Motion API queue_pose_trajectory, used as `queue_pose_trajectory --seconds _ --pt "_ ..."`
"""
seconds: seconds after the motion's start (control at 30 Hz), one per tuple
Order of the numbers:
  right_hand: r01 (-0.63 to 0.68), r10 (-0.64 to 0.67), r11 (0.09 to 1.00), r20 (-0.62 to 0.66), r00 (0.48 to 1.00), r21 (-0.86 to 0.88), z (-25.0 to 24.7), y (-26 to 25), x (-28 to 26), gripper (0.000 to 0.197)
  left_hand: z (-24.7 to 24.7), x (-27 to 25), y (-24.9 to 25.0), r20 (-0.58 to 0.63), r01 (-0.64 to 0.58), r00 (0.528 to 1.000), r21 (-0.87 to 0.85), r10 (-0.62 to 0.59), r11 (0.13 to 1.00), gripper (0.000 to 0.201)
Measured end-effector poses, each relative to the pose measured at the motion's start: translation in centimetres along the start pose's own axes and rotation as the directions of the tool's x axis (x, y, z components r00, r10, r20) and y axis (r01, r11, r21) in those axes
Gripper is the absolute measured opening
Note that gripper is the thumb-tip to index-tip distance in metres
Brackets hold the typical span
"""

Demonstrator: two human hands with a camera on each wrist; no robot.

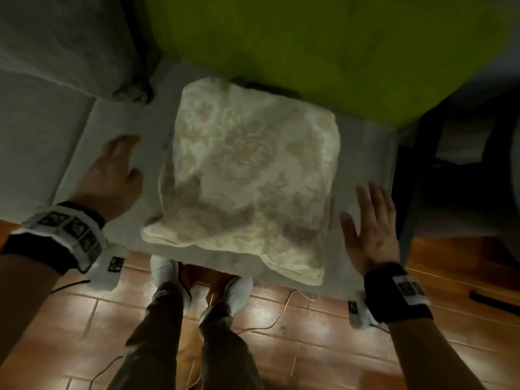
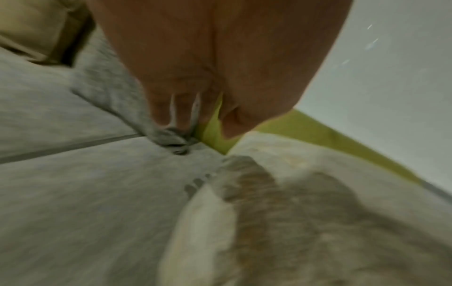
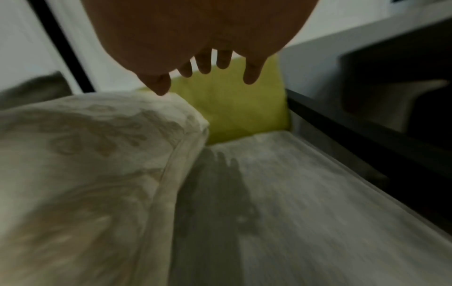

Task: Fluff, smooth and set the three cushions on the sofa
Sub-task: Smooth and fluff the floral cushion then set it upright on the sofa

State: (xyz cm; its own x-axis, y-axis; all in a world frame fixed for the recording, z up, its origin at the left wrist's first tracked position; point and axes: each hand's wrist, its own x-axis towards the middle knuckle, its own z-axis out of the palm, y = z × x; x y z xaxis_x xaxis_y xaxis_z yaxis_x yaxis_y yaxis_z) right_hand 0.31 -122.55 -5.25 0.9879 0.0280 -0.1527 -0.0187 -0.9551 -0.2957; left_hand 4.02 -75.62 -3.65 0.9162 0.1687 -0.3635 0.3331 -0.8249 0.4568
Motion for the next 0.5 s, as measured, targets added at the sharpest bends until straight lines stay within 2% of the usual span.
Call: queue_pose_trajectory --seconds 0.03,0.07,0.13,0.17,0.2,0.27,0.3,0.37,0.5 --pt "0.1 -0.099 0.995 -0.046 0.994 0.015 -0.9 -1.2 1.6 0.064 -0.5 0.3 2.1 -0.065 -0.055 0.997 -0.051 0.051 0.997 0.06" --pt "0.234 -0.232 0.972 -0.078 0.97 0.026 -1.2 -2.6 3.1 0.064 -0.4 0.6 4.0 -0.075 -0.121 0.991 -0.083 0.115 0.989 0.061" --pt "0.475 -0.473 0.88 -0.062 0.879 0.024 -0.1 -5.1 5.9 0.062 0.4 1.4 7.0 0.04 -0.272 0.961 -0.047 0.274 0.961 0.075" --pt "0.532 -0.531 0.846 -0.03 0.847 0.029 0.8 -6.2 7.0 0.062 1.2 2.0 7.7 0.139 -0.316 0.939 -0.011 0.314 0.949 0.083" --pt "0.522 -0.524 0.851 0.022 0.851 0.06 1.8 -7.0 7.7 0.063 2.4 2.7 7.8 0.225 -0.324 0.924 0.027 0.31 0.946 0.088" --pt "0.357 -0.368 0.929 0.134 0.92 0.095 3.6 -7.5 8.4 0.063 4.5 4.2 7.4 0.326 -0.218 0.925 0.032 0.197 0.975 0.086" --pt "0.279 -0.291 0.956 0.195 0.937 0.088 4.6 -7.2 8.5 0.062 5.3 4.7 7.1 0.354 -0.167 0.924 0.027 0.147 0.986 0.085" --pt "0.218 -0.225 0.974 0.27 0.936 0.054 5.8 -6.8 8.3 0.062 6.5 5.0 6.7 0.387 -0.152 0.915 0.07 0.113 0.986 0.086" --pt "0.243 -0.223 0.97 0.375 0.9 -0.006 6.7 -5.9 9.6 0.062 6.5 6.6 5.9 0.462 -0.214 0.877 0.125 0.134 0.969 0.089"
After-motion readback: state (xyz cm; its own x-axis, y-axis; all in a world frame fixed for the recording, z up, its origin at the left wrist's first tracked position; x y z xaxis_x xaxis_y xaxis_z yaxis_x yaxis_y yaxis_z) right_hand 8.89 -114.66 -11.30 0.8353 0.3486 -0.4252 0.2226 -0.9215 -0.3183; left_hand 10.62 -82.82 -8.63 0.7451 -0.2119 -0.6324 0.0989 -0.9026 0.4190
